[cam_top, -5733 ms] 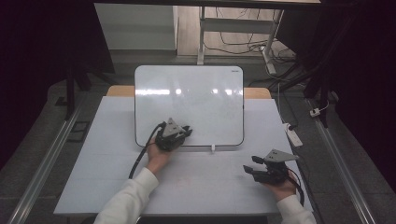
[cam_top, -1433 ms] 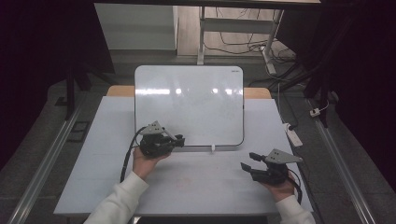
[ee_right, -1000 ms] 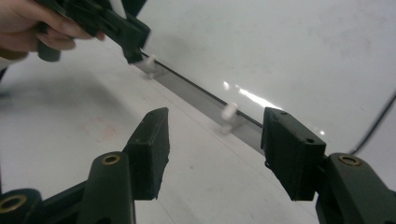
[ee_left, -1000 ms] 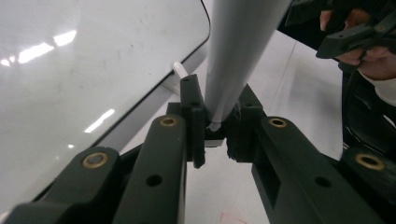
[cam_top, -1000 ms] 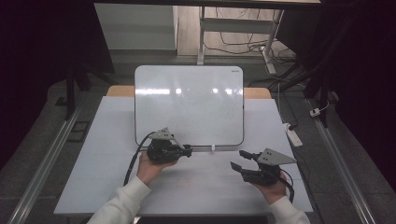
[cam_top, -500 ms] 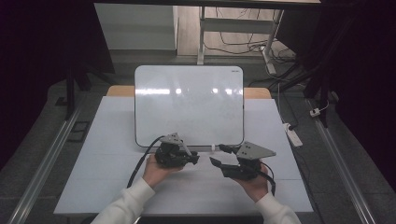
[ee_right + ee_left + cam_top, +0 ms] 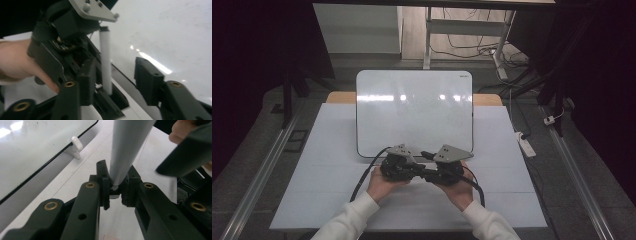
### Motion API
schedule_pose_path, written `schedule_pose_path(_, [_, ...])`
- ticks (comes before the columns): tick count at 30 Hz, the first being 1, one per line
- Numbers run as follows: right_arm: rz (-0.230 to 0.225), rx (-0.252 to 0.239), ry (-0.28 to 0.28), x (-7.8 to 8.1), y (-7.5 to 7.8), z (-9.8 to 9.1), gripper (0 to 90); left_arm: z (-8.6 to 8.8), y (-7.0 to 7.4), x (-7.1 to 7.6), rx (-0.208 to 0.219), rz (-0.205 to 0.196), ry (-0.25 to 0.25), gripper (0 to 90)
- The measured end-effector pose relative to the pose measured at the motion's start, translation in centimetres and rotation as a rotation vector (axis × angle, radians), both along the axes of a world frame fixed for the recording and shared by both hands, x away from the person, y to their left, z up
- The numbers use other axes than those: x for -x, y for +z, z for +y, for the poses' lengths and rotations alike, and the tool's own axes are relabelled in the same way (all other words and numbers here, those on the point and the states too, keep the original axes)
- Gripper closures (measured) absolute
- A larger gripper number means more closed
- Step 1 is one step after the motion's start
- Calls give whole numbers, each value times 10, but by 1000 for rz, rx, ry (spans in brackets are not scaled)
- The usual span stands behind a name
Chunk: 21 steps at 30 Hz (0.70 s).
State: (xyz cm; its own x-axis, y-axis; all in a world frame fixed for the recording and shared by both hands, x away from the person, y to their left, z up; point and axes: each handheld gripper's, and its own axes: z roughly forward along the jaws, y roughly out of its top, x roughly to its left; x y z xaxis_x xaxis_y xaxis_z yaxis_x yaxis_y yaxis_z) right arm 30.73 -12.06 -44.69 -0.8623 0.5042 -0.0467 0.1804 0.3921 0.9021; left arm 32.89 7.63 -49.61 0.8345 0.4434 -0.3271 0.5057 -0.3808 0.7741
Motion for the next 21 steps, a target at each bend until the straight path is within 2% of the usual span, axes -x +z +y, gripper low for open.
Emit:
schedule_pose_path(4, [-3,17,10,1,0,7,728,-2,0,0,-3,0,0,779])
schedule_pose_path(7, [-9,39,18,3,-1,11,789,-3,0,0,-11,-3,-2,779])
schedule_pose_path(12, [-45,71,-7,6,-2,14,806,-3,-1,0,-14,-3,2,778])
schedule_pose_path(16, [-53,69,-14,7,-2,13,807,-4,0,1,-11,-7,8,778])
schedule_pose_path(18, [-61,72,-13,7,-2,13,806,-5,0,1,-26,-14,16,778])
schedule_pose_path(21, [-81,108,-21,9,-2,16,789,-6,0,2,-34,-18,22,778])
